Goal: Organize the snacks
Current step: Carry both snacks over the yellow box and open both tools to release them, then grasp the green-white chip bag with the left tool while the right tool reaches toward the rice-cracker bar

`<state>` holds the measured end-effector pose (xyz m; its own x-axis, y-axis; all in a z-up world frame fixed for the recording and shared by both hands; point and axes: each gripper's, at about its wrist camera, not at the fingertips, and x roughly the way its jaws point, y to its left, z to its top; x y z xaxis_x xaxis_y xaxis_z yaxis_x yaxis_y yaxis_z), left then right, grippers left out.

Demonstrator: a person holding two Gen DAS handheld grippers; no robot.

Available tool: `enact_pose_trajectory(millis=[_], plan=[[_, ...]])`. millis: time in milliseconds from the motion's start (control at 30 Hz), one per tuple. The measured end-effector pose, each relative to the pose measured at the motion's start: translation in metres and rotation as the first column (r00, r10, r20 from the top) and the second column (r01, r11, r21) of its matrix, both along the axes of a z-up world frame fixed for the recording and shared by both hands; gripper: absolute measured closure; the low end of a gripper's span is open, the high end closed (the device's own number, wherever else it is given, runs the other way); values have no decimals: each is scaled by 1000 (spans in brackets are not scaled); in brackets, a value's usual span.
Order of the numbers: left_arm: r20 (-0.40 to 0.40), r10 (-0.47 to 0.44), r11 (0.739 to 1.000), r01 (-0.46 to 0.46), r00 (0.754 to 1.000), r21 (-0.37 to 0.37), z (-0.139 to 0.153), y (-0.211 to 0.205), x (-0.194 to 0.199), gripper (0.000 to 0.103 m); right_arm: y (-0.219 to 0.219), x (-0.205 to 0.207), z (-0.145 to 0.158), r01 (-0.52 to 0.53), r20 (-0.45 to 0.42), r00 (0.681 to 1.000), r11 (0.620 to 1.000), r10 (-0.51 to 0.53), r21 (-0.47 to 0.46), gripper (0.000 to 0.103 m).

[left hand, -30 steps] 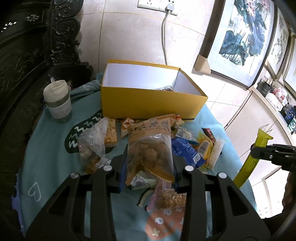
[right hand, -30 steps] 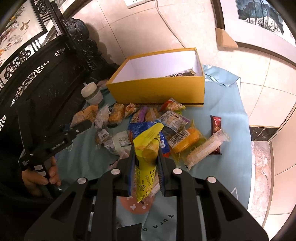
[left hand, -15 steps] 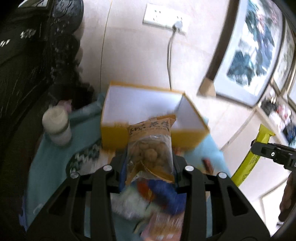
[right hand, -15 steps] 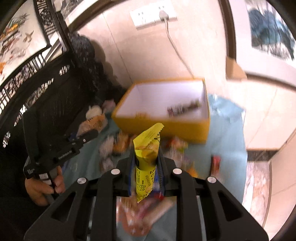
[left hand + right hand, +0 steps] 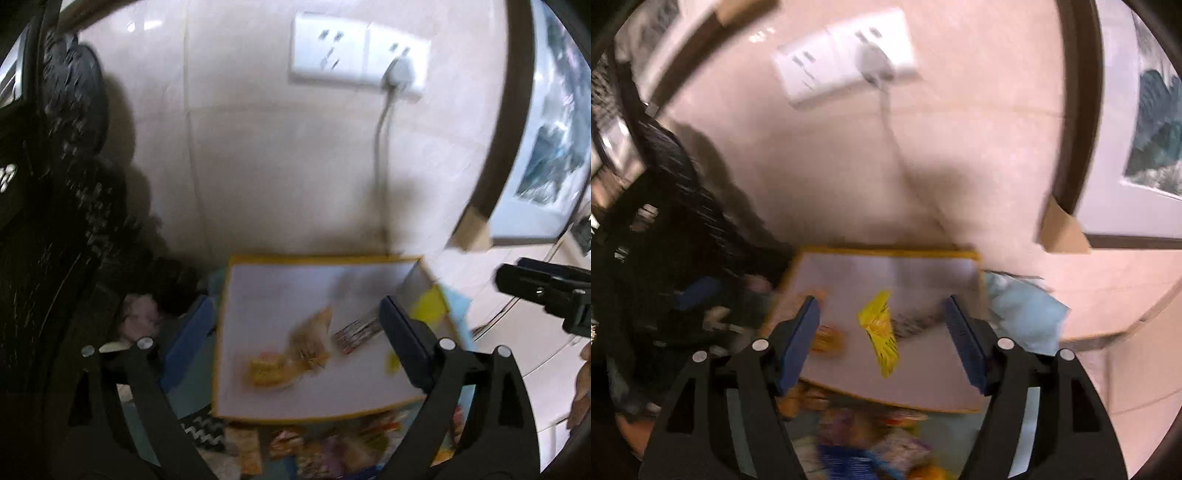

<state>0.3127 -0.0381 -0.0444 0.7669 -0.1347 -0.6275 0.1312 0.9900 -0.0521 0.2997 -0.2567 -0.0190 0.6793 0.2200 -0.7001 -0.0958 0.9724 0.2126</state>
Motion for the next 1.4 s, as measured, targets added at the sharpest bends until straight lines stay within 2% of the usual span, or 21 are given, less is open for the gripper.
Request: enact_pose_trajectory(millis=[133, 267, 333, 400, 567, 700, 767, 867, 967, 1100, 1133, 1200, 1333, 1400], plan=[[-18, 5, 1000, -5, 1000, 9, -36, 16, -33, 11, -15, -30, -47, 31, -66, 997, 1000, -31, -2, 32], [-82, 30, 997, -36, 996, -71, -80, 35, -83, 11, -25, -70, -93, 54, -155, 987, 998, -51, 17, 32], [-110, 37, 995, -46, 993, -83, -100, 40, -107, 11, -28, -98, -119, 68, -197, 978, 998, -65, 11, 32], [-154, 33, 997, -44, 988, -64, -127, 45, -139, 11, -29, -124, -143, 81, -238, 968, 997, -79, 0, 32], [-246, 5, 1000, -6, 969, -3, -171, 53, -184, 11, -35, -191, -188, 140, -298, 944, 990, -138, -16, 32], [-312, -12, 1000, 12, 950, -4, -194, 54, -199, 11, -41, -218, -214, 185, -358, 917, 983, -175, -5, 32], [-321, -19, 1000, 13, 947, -21, -198, 45, -194, 11, -41, -224, -222, 193, -379, 908, 981, -181, -7, 32], [-294, -27, 999, 13, 955, -49, -197, 32, -184, 11, -36, -235, -220, 179, -371, 911, 983, -178, -32, 32], [-314, -20, 999, 4, 949, -51, -208, 15, -166, 11, -31, -241, -214, 162, -358, 917, 984, -176, -71, 32], [-345, 37, 998, -19, 938, 53, -231, 1, -151, 10, -35, -241, -206, 157, -335, 923, 981, -187, -117, 32], [-335, 32, 998, -12, 942, 63, -234, 0, -153, 10, -40, -241, -204, 168, -329, 923, 979, -198, -118, 32], [-319, 9, 997, 15, 948, 73, -234, 0, -158, 15, -50, -239, -204, 204, -324, 918, 973, -228, -107, 32], [-294, -70, 993, 95, 953, 70, -231, 4, -170, 43, -65, -220, -216, 294, -362, 884, 954, -295, -61, 32], [-290, -91, 992, 113, 953, 62, -230, 11, -178, 49, -63, -206, -221, 315, -376, 874, 948, -308, -43, 32]])
